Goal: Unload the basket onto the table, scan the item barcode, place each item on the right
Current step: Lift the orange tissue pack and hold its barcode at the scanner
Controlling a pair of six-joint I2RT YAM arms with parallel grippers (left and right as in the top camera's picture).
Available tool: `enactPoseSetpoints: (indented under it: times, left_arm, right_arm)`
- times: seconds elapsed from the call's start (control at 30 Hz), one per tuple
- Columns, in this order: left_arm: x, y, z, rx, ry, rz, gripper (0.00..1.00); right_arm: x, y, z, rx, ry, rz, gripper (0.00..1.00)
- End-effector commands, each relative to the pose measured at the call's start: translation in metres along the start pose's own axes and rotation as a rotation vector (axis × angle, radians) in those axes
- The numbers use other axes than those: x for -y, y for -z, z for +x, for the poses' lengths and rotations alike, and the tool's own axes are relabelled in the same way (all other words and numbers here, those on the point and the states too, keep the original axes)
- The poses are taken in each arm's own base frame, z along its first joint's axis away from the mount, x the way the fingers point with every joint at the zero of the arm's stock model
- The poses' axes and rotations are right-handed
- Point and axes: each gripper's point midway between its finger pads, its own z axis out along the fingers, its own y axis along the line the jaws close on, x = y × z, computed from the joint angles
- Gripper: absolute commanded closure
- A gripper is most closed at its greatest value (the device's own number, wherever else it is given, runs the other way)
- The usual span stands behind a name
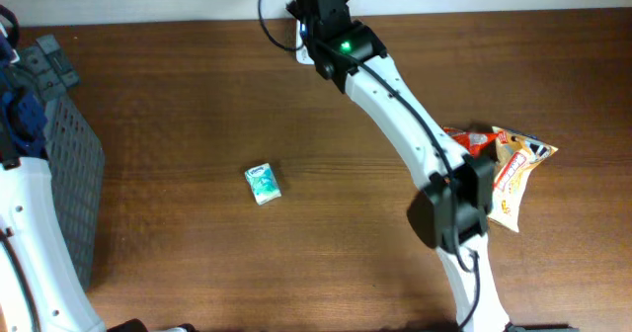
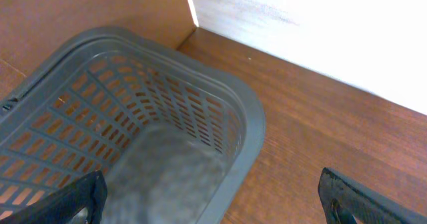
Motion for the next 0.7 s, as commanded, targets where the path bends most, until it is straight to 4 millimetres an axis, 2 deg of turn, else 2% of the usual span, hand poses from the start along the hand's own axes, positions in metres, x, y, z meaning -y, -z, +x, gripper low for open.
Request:
enactPoseSetpoints:
  times: [0.0,0.13,0.3,0.37,0.5,0.67]
  left_arm:
    - [-0.002,0.0,-0.001,0.003,-0.007,-0.005,0.01]
    - [-0.002,0.0,-0.001,0.003,-0.007,-0.005,0.01]
    - [-0.002,0.0,-0.001,0.003,-0.007,-0.005,0.01]
    - [-0.002,0.0,-0.001,0.003,-0.007,-0.005,0.01]
    - [-0.002,0.0,-0.001,0.003,-0.007,-0.005,0.01]
    - [-0.002,0.0,-0.001,0.003,-0.007,-0.005,0.01]
  right_arm:
    - [-0.037,-0.045,0.039,-0.022,0.2,-0.057,0.91]
    - [-0.057,-0.069,0.054,-0.013,0.19,-0.049,0.94]
    - [-0.089,-0.075,0.047,0.081,0.187,-0.143,0.96]
    - [-0.097,-0.081,0.055,0.067,0.194,-0.152,0.96]
    - [-0.097,-0.087,0.07,0.017,0.2,-0.125,0.96]
    - [-0.093,-0.087,0.073,-0.007,0.203,-0.1,0.96]
